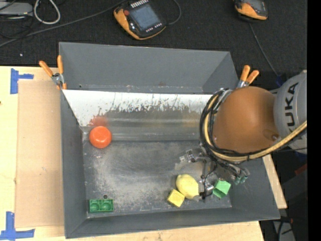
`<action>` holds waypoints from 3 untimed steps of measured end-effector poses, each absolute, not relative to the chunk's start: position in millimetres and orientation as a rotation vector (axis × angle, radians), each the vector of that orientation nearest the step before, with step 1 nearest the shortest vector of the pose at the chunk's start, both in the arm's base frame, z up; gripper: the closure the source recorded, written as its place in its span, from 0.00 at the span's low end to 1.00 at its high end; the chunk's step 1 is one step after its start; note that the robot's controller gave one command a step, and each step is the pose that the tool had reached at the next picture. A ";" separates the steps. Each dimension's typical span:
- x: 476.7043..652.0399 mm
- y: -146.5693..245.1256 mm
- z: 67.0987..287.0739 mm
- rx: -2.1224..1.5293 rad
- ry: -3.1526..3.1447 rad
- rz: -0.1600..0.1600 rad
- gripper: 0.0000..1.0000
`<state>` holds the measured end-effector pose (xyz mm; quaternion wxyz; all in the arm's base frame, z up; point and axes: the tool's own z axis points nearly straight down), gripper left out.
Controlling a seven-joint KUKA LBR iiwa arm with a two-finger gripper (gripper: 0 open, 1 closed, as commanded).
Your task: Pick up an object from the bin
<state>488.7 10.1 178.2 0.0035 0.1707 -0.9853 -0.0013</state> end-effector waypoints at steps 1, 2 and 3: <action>496.0 -5.4 147.1 0.076 -3.133 -0.002 0.00; 487.9 -31.3 79.4 0.293 -3.126 0.000 0.00; 494.7 -22.3 82.8 0.469 -3.104 0.000 0.00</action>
Offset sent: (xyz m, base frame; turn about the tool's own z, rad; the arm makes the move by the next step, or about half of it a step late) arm -0.0037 -0.0461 -0.1043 0.1545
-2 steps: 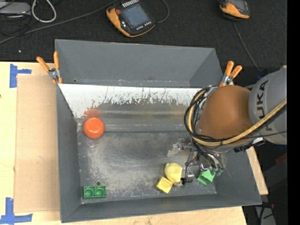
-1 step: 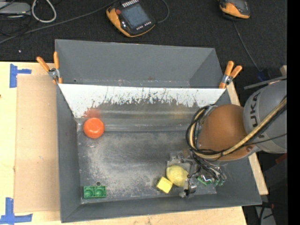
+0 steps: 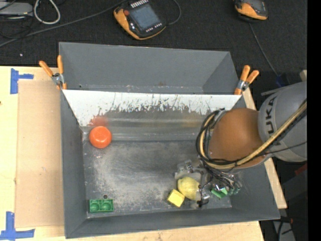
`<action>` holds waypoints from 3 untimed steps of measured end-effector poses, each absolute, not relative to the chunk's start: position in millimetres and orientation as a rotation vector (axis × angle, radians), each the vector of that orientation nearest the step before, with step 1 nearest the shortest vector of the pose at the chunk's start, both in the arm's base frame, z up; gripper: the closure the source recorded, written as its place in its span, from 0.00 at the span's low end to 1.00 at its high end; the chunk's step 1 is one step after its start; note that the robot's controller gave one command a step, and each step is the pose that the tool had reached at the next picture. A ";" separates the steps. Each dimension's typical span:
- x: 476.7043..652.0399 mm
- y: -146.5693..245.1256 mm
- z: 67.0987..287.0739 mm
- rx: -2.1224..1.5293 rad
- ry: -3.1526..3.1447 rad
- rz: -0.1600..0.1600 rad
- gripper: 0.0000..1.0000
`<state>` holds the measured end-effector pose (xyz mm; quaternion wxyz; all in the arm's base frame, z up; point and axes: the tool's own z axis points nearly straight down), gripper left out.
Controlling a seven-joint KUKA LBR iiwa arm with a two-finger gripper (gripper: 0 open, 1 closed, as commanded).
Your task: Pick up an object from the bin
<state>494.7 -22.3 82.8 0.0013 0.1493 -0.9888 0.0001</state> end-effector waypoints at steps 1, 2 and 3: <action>487.0 -62.9 70.5 0.218 -3.136 -0.003 1.00; 487.0 -63.0 70.5 0.214 -3.137 -0.003 1.00; 487.0 -63.0 70.5 0.211 -3.137 -0.003 1.00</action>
Offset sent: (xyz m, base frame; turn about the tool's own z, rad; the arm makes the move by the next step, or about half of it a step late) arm 0.0000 0.0000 0.0000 0.0000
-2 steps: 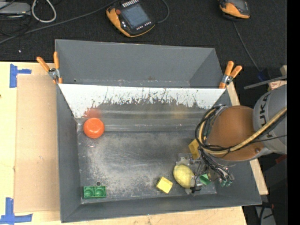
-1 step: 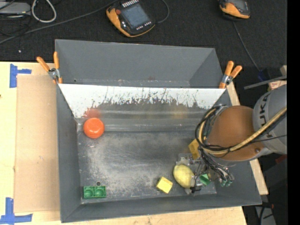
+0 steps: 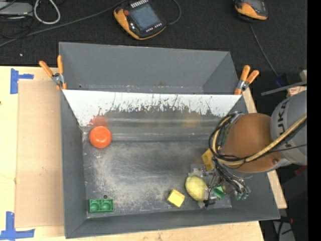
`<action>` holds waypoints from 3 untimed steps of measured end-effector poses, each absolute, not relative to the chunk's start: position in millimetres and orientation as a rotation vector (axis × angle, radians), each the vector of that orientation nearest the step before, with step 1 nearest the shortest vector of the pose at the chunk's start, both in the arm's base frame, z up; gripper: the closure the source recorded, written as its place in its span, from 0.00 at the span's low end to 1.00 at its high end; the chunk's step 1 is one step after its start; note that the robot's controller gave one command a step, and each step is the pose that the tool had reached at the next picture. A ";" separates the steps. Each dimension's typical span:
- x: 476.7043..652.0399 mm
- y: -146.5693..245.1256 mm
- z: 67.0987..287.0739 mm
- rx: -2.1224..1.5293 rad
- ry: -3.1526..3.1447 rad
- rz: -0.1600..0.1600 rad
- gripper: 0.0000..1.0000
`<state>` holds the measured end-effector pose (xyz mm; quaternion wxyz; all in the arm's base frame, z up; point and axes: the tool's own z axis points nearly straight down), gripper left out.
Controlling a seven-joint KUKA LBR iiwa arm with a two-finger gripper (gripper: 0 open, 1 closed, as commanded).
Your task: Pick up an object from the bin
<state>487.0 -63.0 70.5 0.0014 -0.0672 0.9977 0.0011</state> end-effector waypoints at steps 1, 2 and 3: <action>487.0 -63.1 70.5 -0.209 3.132 0.004 1.00; 487.0 -63.2 70.5 -0.207 3.132 0.004 1.00; 487.0 -63.2 70.4 -0.205 3.132 0.004 1.00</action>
Offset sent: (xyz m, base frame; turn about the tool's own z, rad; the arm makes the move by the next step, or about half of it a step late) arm 0.0000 0.0000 0.0000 0.0000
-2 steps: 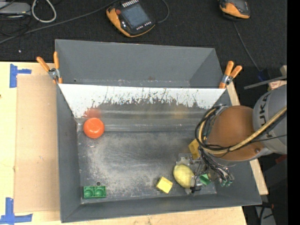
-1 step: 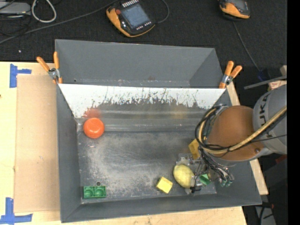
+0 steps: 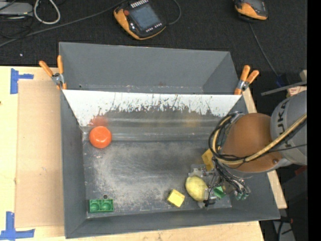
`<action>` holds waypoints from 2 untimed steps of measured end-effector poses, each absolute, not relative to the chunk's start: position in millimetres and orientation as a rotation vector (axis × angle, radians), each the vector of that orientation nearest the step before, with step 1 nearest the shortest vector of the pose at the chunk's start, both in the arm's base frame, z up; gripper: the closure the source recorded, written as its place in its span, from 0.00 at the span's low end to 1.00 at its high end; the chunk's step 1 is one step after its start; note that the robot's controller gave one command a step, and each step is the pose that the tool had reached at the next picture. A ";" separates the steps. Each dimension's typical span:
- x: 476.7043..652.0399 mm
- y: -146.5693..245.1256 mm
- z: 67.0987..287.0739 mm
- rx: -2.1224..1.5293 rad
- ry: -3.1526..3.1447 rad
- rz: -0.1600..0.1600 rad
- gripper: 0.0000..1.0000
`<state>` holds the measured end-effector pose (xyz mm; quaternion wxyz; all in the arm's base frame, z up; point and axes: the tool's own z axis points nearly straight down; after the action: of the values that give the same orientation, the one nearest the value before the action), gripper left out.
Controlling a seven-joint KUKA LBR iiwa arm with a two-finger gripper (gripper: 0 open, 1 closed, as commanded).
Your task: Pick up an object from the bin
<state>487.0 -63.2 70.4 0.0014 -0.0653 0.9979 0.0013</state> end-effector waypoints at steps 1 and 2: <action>487.0 -63.3 70.4 -0.204 3.132 0.004 1.00; 486.9 -63.3 70.4 -0.202 3.132 0.004 1.00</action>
Offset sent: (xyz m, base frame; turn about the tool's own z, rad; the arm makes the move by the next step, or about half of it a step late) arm 0.0000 0.0000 0.0000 0.0000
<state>486.9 -63.3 70.4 0.0014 -0.0645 0.9979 0.0013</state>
